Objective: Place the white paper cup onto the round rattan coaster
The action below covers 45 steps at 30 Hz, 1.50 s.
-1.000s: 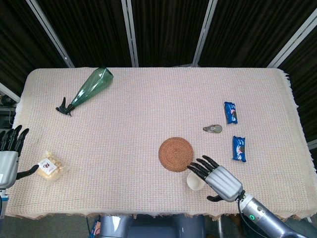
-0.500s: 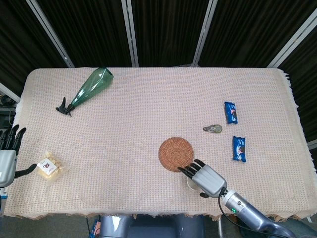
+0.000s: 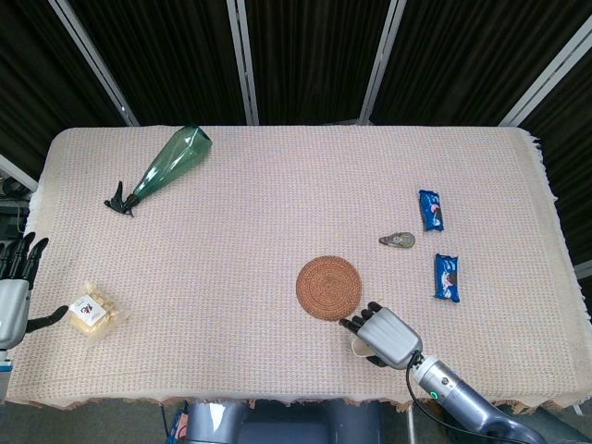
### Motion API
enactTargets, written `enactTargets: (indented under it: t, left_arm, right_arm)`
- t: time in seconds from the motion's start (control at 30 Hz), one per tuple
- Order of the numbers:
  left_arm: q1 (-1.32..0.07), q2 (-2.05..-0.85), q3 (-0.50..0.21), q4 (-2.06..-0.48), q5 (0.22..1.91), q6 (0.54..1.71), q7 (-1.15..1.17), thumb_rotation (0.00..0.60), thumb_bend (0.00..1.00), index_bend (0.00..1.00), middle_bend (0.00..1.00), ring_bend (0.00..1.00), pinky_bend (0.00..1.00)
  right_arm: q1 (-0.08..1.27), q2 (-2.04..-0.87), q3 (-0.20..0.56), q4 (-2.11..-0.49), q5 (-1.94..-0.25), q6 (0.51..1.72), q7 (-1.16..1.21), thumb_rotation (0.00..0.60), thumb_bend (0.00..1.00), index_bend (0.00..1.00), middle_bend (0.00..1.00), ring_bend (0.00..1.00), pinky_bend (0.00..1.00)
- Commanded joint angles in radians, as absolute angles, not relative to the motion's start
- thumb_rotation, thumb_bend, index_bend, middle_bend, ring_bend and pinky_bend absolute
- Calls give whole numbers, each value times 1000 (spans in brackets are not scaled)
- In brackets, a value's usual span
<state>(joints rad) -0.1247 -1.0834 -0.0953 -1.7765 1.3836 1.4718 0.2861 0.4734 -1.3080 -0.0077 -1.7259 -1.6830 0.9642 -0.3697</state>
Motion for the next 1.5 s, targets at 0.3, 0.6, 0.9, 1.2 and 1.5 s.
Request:
enactTargets:
  t: [0.3,0.6,0.9,1.2,1.5]
  left_arm:
    - [-130,-1084,-98,-1776,1371,1463,289,600,0,0,0,0,0]
    - [-138,-1076,-113,-1770,1331,1443,271,600,0,0,0,0,0]
    - [-144,-1069,-116,-1767,1312,1429,261,600,0,0,0,0,0]
    - [-144,-1069,-110,-1773,1318,1433,263,600,0,0,0,0,0]
    - [-143,-1067,-109,-1775,1319,1434,258,600,0,0,0,0,0]
  right_arm:
    - [566,-1337,142,-1757,-1516,910,-439,600,180,234,429,391,319]
    - [668,-1451,208,-1692,-1278,835,-676,600,198,234,428,388,319]
    - [712,-1480,198,-1689,-1121,861,-779,600,197,233,426,377,319]
    - [729,-1460,178,-1720,-1087,901,-779,600,0,0,64,153,296]
    - [692,-1374,177,-1866,-1132,1001,-753,600,0,0,3,91,212]
